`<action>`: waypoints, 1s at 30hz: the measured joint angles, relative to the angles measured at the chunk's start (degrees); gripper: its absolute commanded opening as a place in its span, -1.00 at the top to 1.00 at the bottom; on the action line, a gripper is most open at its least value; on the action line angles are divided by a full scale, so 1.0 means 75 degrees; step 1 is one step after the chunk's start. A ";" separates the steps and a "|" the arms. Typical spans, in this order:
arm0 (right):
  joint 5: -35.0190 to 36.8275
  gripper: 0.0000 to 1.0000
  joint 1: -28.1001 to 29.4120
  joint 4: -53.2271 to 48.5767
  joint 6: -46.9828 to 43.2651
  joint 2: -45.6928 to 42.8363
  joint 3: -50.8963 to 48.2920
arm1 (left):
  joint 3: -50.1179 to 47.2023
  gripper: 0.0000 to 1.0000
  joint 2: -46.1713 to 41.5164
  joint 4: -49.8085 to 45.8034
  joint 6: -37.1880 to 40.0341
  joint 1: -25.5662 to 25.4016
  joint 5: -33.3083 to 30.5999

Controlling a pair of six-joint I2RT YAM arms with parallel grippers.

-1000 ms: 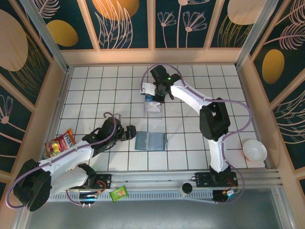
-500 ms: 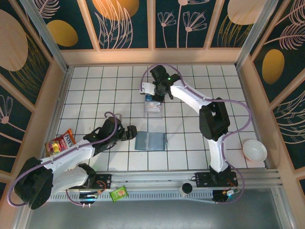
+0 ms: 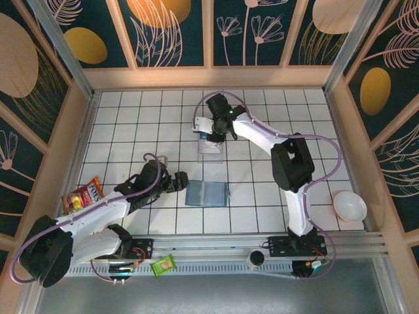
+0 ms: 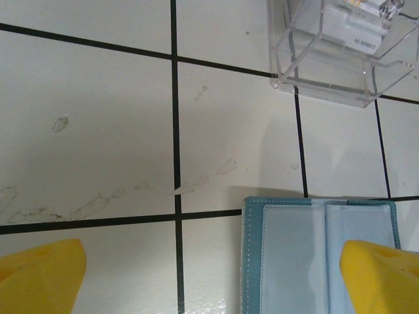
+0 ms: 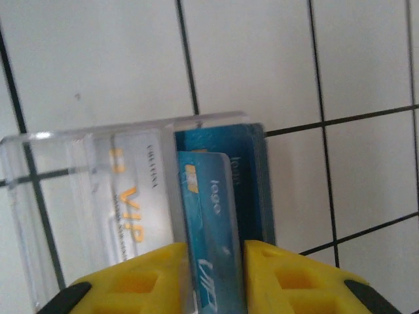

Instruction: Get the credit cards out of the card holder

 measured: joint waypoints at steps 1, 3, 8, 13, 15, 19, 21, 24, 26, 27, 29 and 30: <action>0.0000 0.34 0.0000 0.0125 0.0079 0.0000 0.0003 | 0.0000 -0.98 0.0000 0.0023 0.0000 0.0009 0.0003; -0.0003 0.31 -0.0003 0.0455 0.0326 0.0000 0.0006 | 0.0000 -0.98 0.0000 0.0076 -0.0003 0.0009 0.0006; -0.0093 0.28 -0.0003 0.1466 0.1247 -0.0047 0.0023 | 0.0000 -0.98 -0.0085 0.0169 -0.0003 0.0009 -0.0009; -0.0303 0.25 -0.0003 0.2754 0.2876 -0.0778 -0.0507 | 0.0000 -0.97 -0.0376 0.0300 -0.0003 0.0009 -0.0219; -0.0364 0.23 -0.0003 0.3480 0.3783 -0.1431 -0.1154 | 0.0006 -0.97 -0.0501 0.0361 0.0000 0.0009 -0.0402; -0.0408 0.23 -0.0003 0.4838 0.5619 -0.2923 -0.2754 | 0.0087 -0.98 -0.0714 0.0460 0.0067 0.0009 -0.0930; -0.0399 0.23 -0.0003 0.5351 0.6446 -0.3596 -0.3500 | 0.0128 -0.98 -0.0790 0.0557 0.0085 0.0009 -0.1297; -0.0274 0.22 -0.0003 0.5852 0.7522 -0.4459 -0.4503 | 0.0149 -0.97 -0.0866 0.0766 0.0082 0.0012 -0.1950; -0.0079 0.17 0.0000 0.5995 0.8090 -0.4922 -0.5050 | 0.0152 -0.97 -0.0871 0.0930 0.0090 0.0041 -0.2291; 0.0044 0.13 -0.0003 0.6021 0.8349 -0.5155 -0.5321 | 0.0152 -0.98 -0.0871 0.1032 0.0119 0.0052 -0.2471; 0.0283 0.02 -0.0003 0.6030 0.8743 -0.5563 -0.5764 | 0.0152 -0.98 -0.0871 0.1303 0.0175 0.0067 -0.2873; 0.0388 -0.12 -0.0003 0.6027 0.8921 -0.5773 -0.5974 | 0.0152 -0.97 -0.0871 0.1440 0.0175 0.0073 -0.3162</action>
